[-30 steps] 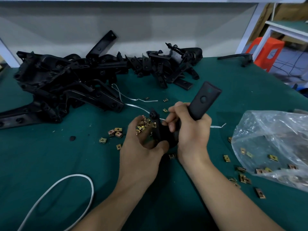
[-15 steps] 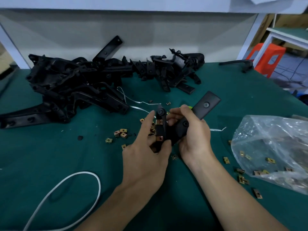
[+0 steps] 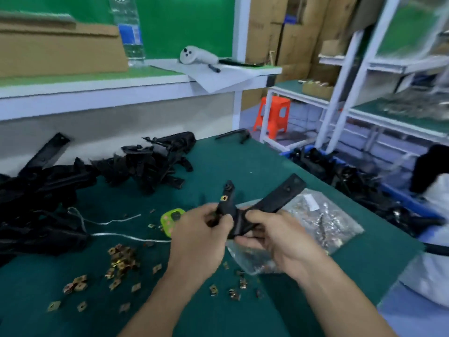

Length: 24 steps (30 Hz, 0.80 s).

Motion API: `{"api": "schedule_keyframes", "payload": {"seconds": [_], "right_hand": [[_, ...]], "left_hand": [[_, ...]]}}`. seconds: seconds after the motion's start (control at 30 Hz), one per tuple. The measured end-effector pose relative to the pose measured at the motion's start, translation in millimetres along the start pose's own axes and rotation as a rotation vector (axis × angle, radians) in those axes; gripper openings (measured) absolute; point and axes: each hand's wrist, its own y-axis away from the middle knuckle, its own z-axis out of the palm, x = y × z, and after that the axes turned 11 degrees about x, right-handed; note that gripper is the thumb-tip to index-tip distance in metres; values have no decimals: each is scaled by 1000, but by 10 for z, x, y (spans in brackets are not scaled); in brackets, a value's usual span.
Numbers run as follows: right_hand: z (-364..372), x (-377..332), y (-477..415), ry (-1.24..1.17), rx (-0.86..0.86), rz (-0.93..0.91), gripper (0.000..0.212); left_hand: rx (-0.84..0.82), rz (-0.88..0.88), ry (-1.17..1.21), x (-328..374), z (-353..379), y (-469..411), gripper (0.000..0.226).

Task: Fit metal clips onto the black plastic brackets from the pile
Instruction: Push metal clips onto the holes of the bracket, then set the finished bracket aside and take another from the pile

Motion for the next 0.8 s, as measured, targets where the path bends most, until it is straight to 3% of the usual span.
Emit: {"api": "schedule_keyframes", "payload": {"seconds": [0.2,0.3,0.4,0.5,0.57,0.63,0.8], "right_hand": [[-1287,-324,123,-96,257,98,15],[-1818,-605,-120,-203,372,157,10],[-2250,-1092,-649,-384,484,48,12],[-2470,-1110,-1068,-145,646,75,8],[-2352,-887,-1199,111,654,102,6],[-2059,-705,-1285,267,637,-13,8],[-1059,-568,-1167,565,507,-339,27]], "left_hand": [[-360,-80,10,787,1171,-194,32],[-512,-333,243,1178,1888,-366,22],[-676,-577,581,1627,2417,-677,22],[-639,-598,542,1643,2668,-861,44],[-596,-511,456,1486,2634,-907,28],[-468,-387,387,1267,2458,-955,20],[-90,-170,357,675,1566,-1019,32]]}}
